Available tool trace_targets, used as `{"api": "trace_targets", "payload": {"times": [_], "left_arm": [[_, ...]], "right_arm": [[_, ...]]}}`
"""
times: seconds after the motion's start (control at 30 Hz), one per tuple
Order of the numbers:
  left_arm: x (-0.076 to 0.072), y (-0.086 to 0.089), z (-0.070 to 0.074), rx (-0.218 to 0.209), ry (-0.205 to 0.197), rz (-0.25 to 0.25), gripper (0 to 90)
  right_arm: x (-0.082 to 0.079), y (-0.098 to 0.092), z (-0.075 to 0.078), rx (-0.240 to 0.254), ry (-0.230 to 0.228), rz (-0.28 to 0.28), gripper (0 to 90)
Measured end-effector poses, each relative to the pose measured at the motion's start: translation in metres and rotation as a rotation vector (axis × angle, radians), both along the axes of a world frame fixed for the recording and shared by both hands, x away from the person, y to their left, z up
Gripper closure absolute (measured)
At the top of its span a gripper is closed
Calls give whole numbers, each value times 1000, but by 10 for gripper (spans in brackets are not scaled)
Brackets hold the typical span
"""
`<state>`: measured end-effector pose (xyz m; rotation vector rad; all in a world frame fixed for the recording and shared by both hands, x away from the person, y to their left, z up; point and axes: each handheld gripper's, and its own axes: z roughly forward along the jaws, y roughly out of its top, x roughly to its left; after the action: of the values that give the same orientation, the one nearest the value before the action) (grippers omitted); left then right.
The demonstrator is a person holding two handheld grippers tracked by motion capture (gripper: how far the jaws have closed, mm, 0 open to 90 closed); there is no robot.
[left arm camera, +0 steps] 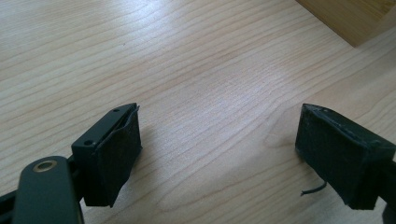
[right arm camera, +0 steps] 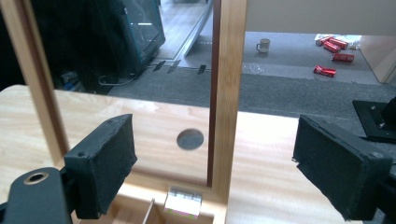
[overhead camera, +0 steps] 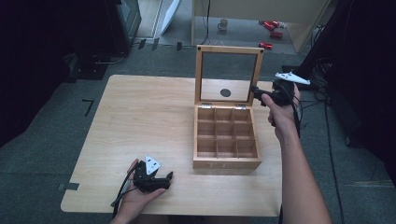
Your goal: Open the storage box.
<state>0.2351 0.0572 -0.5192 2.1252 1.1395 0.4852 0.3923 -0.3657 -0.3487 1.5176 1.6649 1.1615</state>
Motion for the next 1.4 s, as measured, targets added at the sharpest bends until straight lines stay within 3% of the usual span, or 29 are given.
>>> {"api": "trace_targets", "payload": {"times": [0.3,0.6,1.17,1.4], "left_arm": [[0,0,0,2,-2,-2,145],[0,0,0,-1,-1,0,145],[-1,0,0,-2,-1,1,146],[-1,0,0,-5,-2,3,145]], "right_arm": [[-44,1,-14,-44,-2,32,125],[-83,-7,-28,-32,-11,28,125],[-140,-27,-87,-37,43,-5,126],[-162,-41,-109,0,52,-24,125]]}}
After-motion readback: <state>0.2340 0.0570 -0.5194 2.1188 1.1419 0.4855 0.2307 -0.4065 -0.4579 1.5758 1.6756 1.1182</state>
